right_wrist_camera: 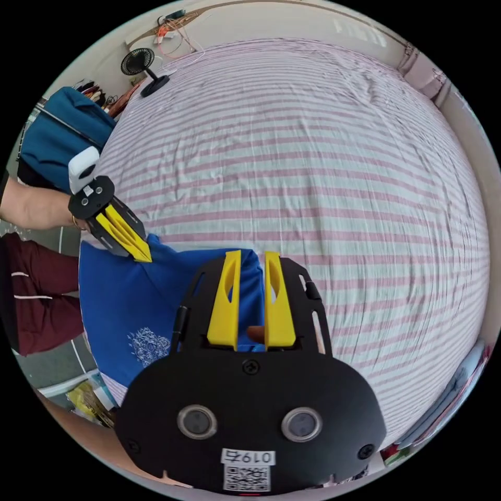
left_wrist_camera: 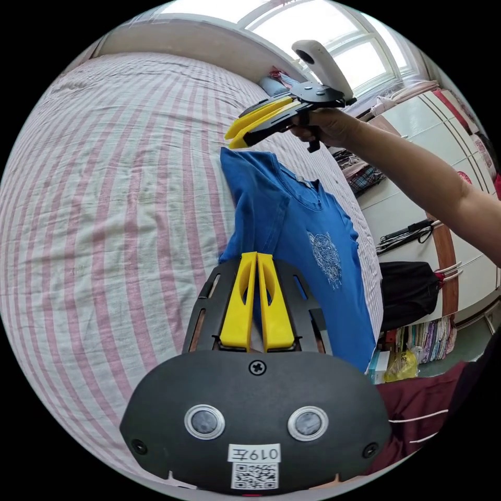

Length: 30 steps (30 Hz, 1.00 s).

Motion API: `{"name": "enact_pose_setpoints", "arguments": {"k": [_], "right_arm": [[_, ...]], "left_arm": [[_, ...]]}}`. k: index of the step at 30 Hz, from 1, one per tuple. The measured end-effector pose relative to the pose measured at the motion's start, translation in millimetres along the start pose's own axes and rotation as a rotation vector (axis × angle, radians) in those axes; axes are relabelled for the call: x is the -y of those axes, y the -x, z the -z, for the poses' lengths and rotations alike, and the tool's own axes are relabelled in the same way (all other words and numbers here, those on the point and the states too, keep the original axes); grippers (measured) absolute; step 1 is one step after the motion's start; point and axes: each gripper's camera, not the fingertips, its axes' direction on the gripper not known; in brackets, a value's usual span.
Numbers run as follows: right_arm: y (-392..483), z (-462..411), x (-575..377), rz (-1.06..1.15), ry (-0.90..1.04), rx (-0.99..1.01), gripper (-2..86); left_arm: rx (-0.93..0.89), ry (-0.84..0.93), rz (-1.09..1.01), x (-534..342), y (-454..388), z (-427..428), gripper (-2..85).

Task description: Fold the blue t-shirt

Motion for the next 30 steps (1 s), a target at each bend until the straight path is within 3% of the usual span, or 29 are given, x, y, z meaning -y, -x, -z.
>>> {"name": "enact_pose_setpoints", "arguments": {"k": [6, 17, 23, 30], "right_arm": [[-22.0, -9.3, 0.6, 0.037, 0.034, 0.132, 7.0], [-32.9, 24.2, -27.6, -0.006, -0.074, 0.198, -0.8], [-35.8, 31.9, -61.7, -0.198, -0.154, 0.216, -0.7], [-13.2, 45.0, -79.3, -0.235, -0.17, 0.238, 5.2]], "left_arm": [[-0.122, -0.086, 0.076, -9.4, 17.5, 10.7, 0.8], [-0.068, -0.085, 0.115, -22.1, 29.8, 8.5, 0.8], [-0.09, -0.119, 0.237, -31.6, 43.7, 8.8, 0.8], [-0.109, -0.16, 0.337, -44.4, 51.4, 17.7, 0.8]]}}
